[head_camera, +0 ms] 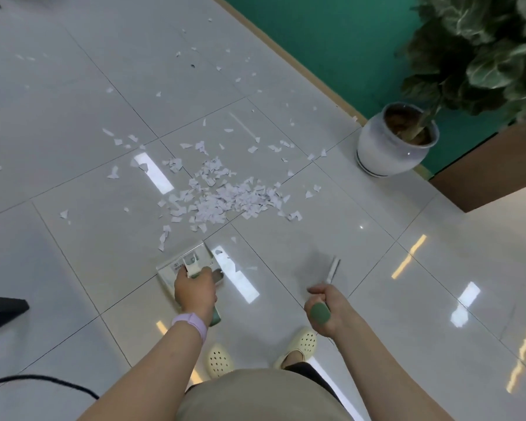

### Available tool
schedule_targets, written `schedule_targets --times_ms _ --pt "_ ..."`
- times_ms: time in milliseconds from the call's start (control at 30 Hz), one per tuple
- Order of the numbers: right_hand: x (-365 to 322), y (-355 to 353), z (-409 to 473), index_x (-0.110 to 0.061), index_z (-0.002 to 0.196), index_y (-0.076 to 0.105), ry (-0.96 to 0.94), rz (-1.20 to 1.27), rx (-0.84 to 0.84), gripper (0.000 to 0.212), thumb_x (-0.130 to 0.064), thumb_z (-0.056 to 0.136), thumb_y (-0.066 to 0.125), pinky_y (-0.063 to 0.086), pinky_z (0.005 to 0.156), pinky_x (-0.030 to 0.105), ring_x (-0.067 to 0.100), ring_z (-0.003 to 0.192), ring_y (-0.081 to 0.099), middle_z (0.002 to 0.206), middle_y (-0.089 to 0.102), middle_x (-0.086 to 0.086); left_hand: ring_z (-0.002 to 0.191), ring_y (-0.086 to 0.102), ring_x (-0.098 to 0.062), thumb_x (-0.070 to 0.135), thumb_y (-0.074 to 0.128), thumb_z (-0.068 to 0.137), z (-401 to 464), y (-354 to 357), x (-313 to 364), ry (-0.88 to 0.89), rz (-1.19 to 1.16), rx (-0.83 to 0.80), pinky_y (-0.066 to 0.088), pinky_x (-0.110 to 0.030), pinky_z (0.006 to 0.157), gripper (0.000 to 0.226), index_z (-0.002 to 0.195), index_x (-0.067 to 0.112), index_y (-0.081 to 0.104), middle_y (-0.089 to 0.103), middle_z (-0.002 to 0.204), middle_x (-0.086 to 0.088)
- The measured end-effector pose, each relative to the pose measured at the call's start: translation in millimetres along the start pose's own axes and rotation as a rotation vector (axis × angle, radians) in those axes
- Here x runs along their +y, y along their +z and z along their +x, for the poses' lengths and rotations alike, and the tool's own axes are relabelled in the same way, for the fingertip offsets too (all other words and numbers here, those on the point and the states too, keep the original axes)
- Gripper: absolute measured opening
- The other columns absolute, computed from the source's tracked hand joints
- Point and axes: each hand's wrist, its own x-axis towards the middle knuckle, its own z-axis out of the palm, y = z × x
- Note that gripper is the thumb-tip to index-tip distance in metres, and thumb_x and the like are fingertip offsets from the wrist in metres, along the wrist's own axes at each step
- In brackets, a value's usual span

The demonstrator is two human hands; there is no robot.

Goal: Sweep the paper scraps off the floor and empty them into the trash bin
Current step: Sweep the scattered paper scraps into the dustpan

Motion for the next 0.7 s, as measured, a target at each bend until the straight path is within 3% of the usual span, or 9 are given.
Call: schedule_targets --times_ms 100,200,300,433,533,600,667,700 --pt "40.3 15.5 -1.5 -0.013 0.061 0.041 0.044 -0.237 0.058 0.031 0.004 0.084 0.055 0.035 0.028 0.017 0.016 0.025 0.041 0.039 0.040 0.001 0.058 0.053 -0.021 0.011 0.056 0.090 9.7 -12.1 8.4 -0.026 0.022 0.042 0.041 -0.020 0.042 0.036 0.125 0.008 0.063 0.067 0.095 -0.011" --pt "77.7 45.9 1.6 -0.007 0.059 0.048 0.065 -0.387 0.038 0.029 0.008 0.084 0.049 0.041 0.033 0.019 0.020 0.031 0.045 0.045 0.046 0.005 0.054 0.047 -0.024 0.009 0.055 0.090 18.0 -35.7 7.6 -0.030 -0.019 0.051 0.037 -0.019 0.038 0.020 0.106 0.003 0.065 0.058 0.075 -0.009" --pt "101.7 89.2 5.3 -0.009 0.057 0.044 0.129 -0.391 -0.053 0.034 0.007 0.087 0.045 0.038 0.029 0.019 0.018 0.023 0.043 0.038 0.044 0.006 0.050 0.038 -0.023 0.009 0.054 0.091 27.7 -68.7 0.1 -0.058 -0.061 0.079 0.034 -0.019 0.037 0.010 0.094 0.012 0.062 0.049 0.065 -0.007" --pt "101.1 139.4 25.5 -0.012 0.064 0.043 0.184 -0.395 -0.209 0.031 0.005 0.090 0.044 0.036 0.027 0.018 0.013 0.027 0.043 0.045 0.041 0.001 0.049 0.031 -0.019 0.004 0.050 0.091 28.2 -110.1 -9.8 -0.080 -0.128 0.130 0.028 -0.020 0.043 0.021 0.077 0.020 0.054 0.040 0.057 -0.002" --pt "84.2 162.2 52.7 -0.014 0.077 0.040 0.219 -0.357 -0.267 0.021 0.003 0.089 0.045 0.037 0.029 0.016 0.008 0.031 0.041 0.049 0.039 -0.001 0.046 0.031 -0.017 0.004 0.051 0.093 25.9 -132.3 -18.2 -0.066 -0.140 0.147 0.027 -0.020 0.045 0.016 0.083 0.015 0.056 0.041 0.053 0.002" --pt "72.7 168.3 65.7 -0.015 0.075 0.036 0.253 -0.313 -0.272 0.024 0.001 0.091 0.044 0.036 0.030 0.016 0.008 0.031 0.038 0.047 0.036 -0.002 0.043 0.032 -0.013 0.005 0.053 0.094 24.4 -145.7 -28.3 -0.047 -0.112 0.162 0.029 -0.020 0.044 0.005 0.092 0.007 0.057 0.042 0.049 0.006" --pt "65.2 166.2 68.4 -0.016 0.072 0.034 0.303 -0.229 -0.328 0.033 0.010 0.080 0.053 0.036 0.031 0.017 0.009 0.031 0.037 0.047 0.034 -0.003 0.043 0.036 -0.011 0.007 0.054 0.093 21.4 -157.2 -39.3 -0.010 -0.065 0.182 0.031 -0.021 0.042 0.015 0.106 0.003 0.060 0.044 0.054 -0.014" --pt "63.0 163.6 65.5 -0.017 0.071 0.033 0.331 -0.189 -0.370 0.042 0.016 0.070 0.059 0.037 0.031 0.017 0.009 0.032 0.037 0.047 0.034 -0.003 0.045 0.039 -0.011 0.008 0.055 0.093 20.1 -160.6 -43.6 0.009 -0.040 0.188 0.034 -0.022 0.042 0.020 0.111 0.005 0.063 0.049 0.069 -0.027"
